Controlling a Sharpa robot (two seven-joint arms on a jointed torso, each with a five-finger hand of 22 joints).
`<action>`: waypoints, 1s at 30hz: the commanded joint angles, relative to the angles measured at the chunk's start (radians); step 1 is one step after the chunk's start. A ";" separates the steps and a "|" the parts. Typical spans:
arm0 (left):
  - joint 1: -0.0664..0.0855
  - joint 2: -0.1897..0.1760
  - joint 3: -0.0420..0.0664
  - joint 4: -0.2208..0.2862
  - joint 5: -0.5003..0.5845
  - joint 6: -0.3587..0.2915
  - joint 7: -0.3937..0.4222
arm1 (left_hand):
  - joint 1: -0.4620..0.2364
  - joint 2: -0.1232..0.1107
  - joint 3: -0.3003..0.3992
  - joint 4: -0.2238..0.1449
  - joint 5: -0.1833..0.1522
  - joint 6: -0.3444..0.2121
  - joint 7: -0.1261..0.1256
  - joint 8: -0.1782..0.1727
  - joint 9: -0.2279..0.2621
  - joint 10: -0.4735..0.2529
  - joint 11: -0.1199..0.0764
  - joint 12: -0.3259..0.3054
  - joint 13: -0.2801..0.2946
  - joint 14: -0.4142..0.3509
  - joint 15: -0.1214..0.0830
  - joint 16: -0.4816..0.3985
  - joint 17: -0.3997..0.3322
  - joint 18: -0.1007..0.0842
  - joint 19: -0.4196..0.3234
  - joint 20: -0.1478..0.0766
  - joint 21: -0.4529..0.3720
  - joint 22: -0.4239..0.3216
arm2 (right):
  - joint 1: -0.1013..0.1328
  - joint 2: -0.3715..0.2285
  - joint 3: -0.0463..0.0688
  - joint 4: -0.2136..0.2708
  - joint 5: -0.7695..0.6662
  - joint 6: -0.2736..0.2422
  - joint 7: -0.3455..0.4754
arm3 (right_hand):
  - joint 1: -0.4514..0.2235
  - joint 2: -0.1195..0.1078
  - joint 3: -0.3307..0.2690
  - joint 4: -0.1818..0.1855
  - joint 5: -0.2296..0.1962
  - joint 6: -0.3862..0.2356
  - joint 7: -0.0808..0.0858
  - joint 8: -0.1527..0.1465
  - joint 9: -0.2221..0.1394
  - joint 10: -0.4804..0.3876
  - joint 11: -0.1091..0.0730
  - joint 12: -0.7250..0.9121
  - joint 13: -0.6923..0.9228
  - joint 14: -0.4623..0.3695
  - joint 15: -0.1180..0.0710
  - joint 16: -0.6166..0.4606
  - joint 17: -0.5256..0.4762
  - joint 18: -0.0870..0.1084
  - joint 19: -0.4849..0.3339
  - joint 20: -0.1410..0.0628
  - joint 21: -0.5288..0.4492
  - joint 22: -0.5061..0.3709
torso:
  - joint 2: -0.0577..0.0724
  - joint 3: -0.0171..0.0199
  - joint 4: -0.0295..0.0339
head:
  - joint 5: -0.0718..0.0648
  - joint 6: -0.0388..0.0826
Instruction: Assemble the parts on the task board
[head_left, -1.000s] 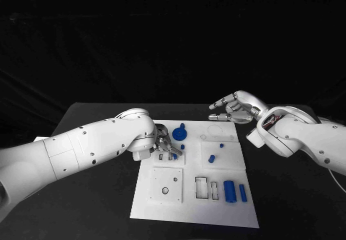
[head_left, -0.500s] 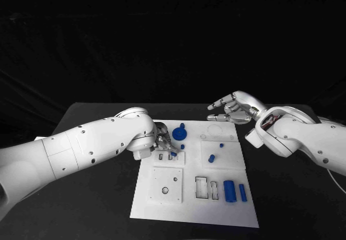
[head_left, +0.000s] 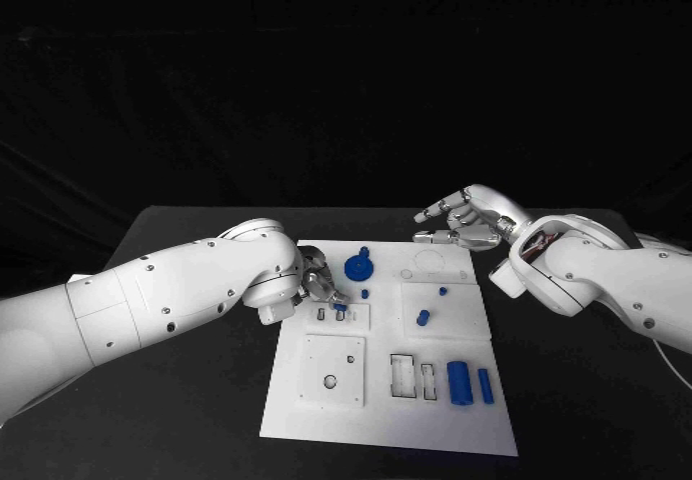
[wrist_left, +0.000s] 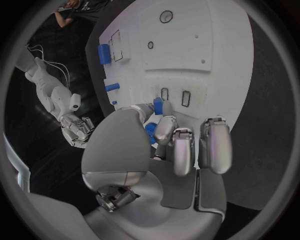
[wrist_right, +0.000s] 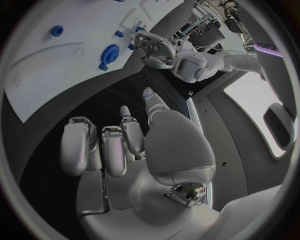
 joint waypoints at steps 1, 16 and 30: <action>-0.001 -0.014 0.000 0.026 -0.011 -0.060 -0.011 | -0.014 -0.004 0.170 -0.163 -0.006 -0.002 -0.005 0.006 0.004 0.002 0.004 -0.002 0.001 0.103 0.000 0.003 0.263 -0.004 0.028 0.003 -0.003 0.022 | -0.001 0.001 -0.001 0.002 -0.008 -0.013 0.003 | -0.001 0.008 -0.008 0.002 0.006 -0.006 -0.003 0.002 0.001 -0.007 0.000 -0.011 0.088 0.069 0.007 -0.005 0.121 0.021 -0.006 0.000 -0.006 -0.003 | 0.000 0.0001 0.0019 | -0.001 0.001; -0.015 -0.058 -0.013 0.099 -0.117 -0.069 0.005 | -0.028 -0.016 0.195 -0.194 -0.005 0.000 -0.006 0.009 0.011 0.008 0.003 0.002 0.005 0.103 -0.001 0.003 0.263 -0.005 0.030 0.002 0.000 0.028 | -0.001 -0.005 -0.004 0.003 -0.008 -0.028 0.005 | -0.004 0.007 -0.012 0.004 0.007 -0.006 -0.003 0.002 0.001 -0.011 0.000 -0.017 0.085 0.068 0.007 -0.007 0.119 0.021 -0.007 0.000 -0.007 -0.004 | 0.001 -0.0016 0.0002 | -0.001 0.002; -0.027 -0.044 -0.017 0.107 -0.212 -0.068 0.000 | -0.029 -0.018 0.197 -0.198 -0.005 0.000 -0.006 0.009 0.011 0.011 0.003 0.005 0.008 0.103 -0.001 0.003 0.263 -0.006 0.031 0.002 0.002 0.031 | -0.001 -0.004 -0.005 0.003 -0.008 -0.023 0.005 | -0.005 0.008 -0.013 0.005 0.007 -0.005 -0.003 0.002 0.001 -0.011 0.000 -0.017 0.085 0.068 0.007 -0.007 0.120 0.021 -0.007 0.000 -0.008 -0.005 | 0.002 -0.0012 0.0004 | -0.001 0.001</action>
